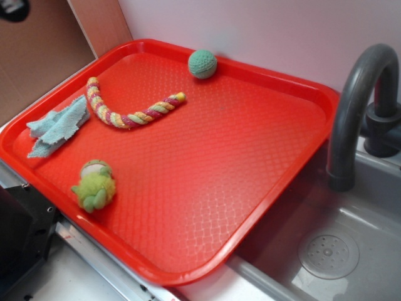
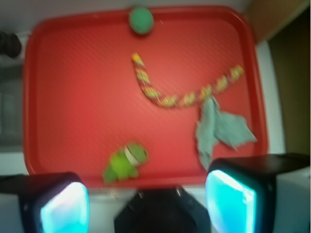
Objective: Grab the green ball.
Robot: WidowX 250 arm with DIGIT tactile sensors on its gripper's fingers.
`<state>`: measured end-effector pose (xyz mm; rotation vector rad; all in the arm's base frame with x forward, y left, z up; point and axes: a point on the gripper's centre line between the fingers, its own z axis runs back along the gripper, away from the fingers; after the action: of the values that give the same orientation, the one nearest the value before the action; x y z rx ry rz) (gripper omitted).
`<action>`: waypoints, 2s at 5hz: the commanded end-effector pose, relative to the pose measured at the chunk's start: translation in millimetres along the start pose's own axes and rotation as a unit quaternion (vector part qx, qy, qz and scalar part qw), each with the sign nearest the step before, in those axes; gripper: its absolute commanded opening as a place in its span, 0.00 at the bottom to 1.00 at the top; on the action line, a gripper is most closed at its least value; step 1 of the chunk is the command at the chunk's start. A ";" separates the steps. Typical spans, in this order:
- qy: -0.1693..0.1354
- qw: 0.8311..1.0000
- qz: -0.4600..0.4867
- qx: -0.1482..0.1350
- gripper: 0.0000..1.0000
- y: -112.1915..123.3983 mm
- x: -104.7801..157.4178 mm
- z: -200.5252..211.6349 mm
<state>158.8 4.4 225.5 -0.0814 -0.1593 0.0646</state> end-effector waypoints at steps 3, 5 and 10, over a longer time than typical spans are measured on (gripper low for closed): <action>-0.163 0.986 -0.032 0.023 1.00 3.0 126.3 -110.6; -0.150 0.987 -0.033 0.054 1.00 6.1 172.9 -149.4; -0.119 0.990 -0.028 0.073 0.00 20.9 194.9 -185.9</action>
<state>367.6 20.2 44.2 0.0690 -0.3158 0.0263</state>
